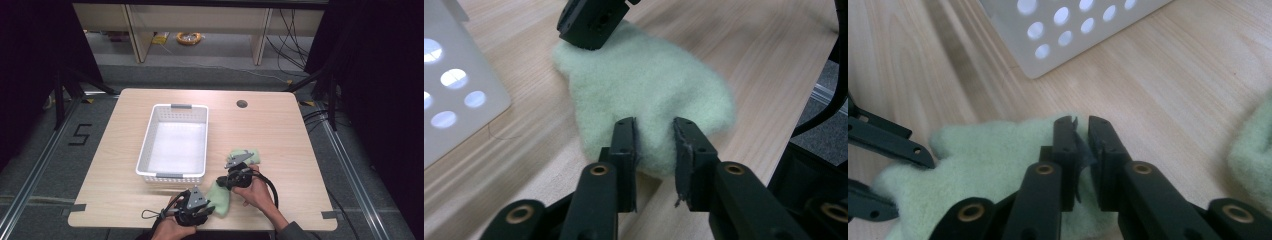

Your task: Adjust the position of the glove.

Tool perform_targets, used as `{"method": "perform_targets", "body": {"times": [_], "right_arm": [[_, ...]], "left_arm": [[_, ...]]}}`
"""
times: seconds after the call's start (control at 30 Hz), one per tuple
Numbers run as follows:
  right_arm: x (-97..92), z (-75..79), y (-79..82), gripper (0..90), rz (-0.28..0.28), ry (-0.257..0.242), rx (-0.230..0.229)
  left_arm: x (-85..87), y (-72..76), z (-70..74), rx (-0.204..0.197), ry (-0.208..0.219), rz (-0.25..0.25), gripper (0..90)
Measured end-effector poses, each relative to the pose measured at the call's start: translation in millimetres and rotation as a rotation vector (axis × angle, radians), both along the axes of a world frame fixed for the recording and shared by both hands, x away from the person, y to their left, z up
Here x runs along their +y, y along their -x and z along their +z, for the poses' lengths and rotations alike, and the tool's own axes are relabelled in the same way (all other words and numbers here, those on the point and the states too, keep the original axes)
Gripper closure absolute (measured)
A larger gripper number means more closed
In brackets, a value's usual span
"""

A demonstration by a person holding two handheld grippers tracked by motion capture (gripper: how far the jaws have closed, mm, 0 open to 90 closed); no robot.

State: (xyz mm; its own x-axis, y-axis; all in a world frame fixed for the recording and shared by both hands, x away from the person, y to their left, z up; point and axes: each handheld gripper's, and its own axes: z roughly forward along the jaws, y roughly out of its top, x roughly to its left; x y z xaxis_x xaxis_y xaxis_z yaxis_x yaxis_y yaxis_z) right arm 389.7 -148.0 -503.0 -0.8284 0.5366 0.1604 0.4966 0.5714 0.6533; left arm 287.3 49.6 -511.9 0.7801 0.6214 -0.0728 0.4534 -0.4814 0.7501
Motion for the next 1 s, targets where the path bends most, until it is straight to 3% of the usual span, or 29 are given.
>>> {"method": "perform_targets", "body": {"times": [0.03, 0.13, 0.17, 0.2, 0.43, 0.5, 0.53, 0.57, 0.67, 0.7, 0.73, 0.8, 0.83, 0.97, 1.0], "right_arm": [[-2.1, 1.3, 0.7, 86.3, -0.001, 0.002, 0.010], [-4.5, 0.7, 0.9, 87.1, -0.011, -0.024, 0.022], [-6.0, 2.7, 2.4, 87.4, -0.026, -0.035, 0.047], [-11.0, 5.8, 3.0, 87.6, -0.030, -0.067, 0.027], [-31.7, 20.7, 21.6, 87.8, -0.086, -0.129, 0.015], [-39.0, 24.5, 27.6, 87.9, -0.105, -0.155, 0.028], [-46.2, 26.3, 33.2, 87.9, -0.121, -0.179, 0.028], [-50.2, 27.9, 36.8, 87.9, -0.138, -0.176, 0.025], [-57.1, 28.7, 42.9, 88.0, -0.143, -0.185, 0.024], [-65.4, 29.4, 47.9, 88.0, -0.153, -0.177, 0.002], [-67.9, 29.8, 51.9, 88.0, -0.167, -0.185, 0.014], [-75.8, 28.4, 52.8, 88.0, -0.136, -0.205, -0.006], [-77.6, 29.8, 58.5, 88.0, -0.179, -0.201, 0.021], [-87.7, 27.4, 65.1, 88.0, -0.208, -0.209, 0.024], [-90.6, 25.8, 63.5, 88.0, -0.190, -0.203, -0.001]], "left_arm": [[1.6, -0.8, 2.0, -0.008, 0.003, -0.026, 75.0], [1.6, 0.2, 2.6, -0.002, 0.028, -0.003, 76.5], [3.8, -0.8, 3.9, -0.011, 0.009, -0.011, 77.0], [7.1, -2.0, 6.9, -0.017, 0.015, -0.010, 77.7], [8.3, -7.0, 18.0, -0.024, 0.027, -0.025, 78.3], [5.8, -8.7, 19.8, -0.031, 0.019, -0.038, 78.5], [2.5, -11.2, 21.4, -0.029, 0.027, -0.068, 78.6], [1.6, -14.3, 22.5, -0.053, 0.007, -0.087, 78.5], [-4.3, -17.3, 22.5, -0.051, 0.014, -0.092, 78.7], [-9.8, -19.3, 22.2, -0.044, 0.034, -0.103, 78.8], [-11.5, -20.8, 22.6, -0.049, 0.023, -0.116, 78.9], [-17.5, -23.9, 22.1, -0.059, 0.006, -0.131, 78.9], [-19.9, -25.0, 22.1, -0.056, 0.002, -0.143, 78.8], [-29.0, -28.8, 20.0, -0.049, -0.016, -0.169, 78.8], [-31.6, -30.5, 18.5, -0.053, -0.024, -0.188, 78.8]]}}
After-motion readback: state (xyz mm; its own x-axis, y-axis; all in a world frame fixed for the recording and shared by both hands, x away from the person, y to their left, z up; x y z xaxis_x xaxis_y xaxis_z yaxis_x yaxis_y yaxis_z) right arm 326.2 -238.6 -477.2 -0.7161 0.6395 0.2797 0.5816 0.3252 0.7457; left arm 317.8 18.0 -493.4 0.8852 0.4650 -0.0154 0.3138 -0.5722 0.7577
